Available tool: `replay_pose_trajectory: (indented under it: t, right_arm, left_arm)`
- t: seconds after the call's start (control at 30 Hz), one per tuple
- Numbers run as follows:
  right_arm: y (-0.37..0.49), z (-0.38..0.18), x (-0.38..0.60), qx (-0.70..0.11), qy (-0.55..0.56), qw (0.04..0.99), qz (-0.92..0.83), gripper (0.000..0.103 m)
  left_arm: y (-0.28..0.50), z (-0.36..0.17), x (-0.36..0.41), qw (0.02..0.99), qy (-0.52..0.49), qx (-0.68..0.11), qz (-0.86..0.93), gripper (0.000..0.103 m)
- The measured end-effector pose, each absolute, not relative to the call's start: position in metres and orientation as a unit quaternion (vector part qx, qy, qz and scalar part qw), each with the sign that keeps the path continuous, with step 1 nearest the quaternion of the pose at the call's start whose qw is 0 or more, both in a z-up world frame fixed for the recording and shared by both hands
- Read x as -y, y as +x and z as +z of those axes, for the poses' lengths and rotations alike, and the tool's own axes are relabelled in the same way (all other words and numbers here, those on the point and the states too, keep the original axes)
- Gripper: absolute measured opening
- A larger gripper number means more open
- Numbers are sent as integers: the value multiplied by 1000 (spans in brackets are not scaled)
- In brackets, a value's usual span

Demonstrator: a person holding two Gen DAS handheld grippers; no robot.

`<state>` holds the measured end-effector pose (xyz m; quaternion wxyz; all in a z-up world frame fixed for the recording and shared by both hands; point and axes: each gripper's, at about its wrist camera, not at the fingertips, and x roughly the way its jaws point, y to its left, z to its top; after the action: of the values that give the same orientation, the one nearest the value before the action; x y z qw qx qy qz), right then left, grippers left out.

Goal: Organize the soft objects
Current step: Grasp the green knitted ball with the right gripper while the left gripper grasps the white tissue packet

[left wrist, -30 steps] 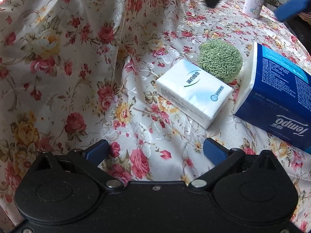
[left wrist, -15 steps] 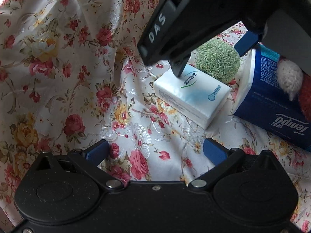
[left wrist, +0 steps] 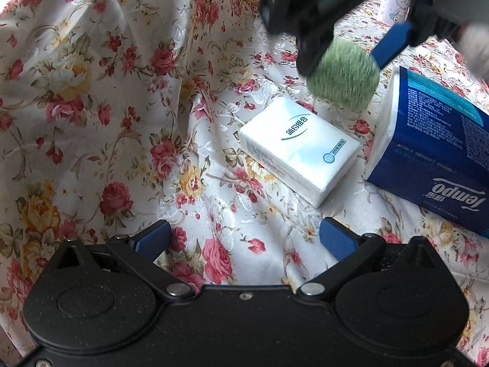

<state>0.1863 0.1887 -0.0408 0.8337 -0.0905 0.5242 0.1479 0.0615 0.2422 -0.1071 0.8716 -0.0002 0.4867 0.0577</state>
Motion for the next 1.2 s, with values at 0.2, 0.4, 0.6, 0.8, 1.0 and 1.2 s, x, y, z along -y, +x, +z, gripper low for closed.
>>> replay_pose_trajectory:
  t: [0.2, 0.4, 0.6, 0.8, 1.0, 1.2]
  right_arm:
    - [164, -1, -168, -493, -54, 859, 130, 61]
    - [105, 18, -126, -469, -45, 874, 118, 62]
    - [44, 4, -85, -482, -41, 870, 98, 62]
    - [17, -39, -67, -517, -33, 853, 67, 63]
    - [9, -70, -52, -531, 10, 846, 50, 67]
    - [0, -76, -57, -527, -8, 848, 58, 69]
  left_arm:
    - [61, -107, -242, 873, 1, -484, 55, 101]
    - [63, -107, -242, 874, 6, -483, 50, 101]
    - [65, -107, -243, 873, 7, -486, 46, 101]
    - [69, -107, -243, 869, 11, -493, 37, 101]
    - [75, -106, -247, 862, 16, -507, 15, 101]
    - [82, -99, -249, 853, 37, -520, -17, 98]
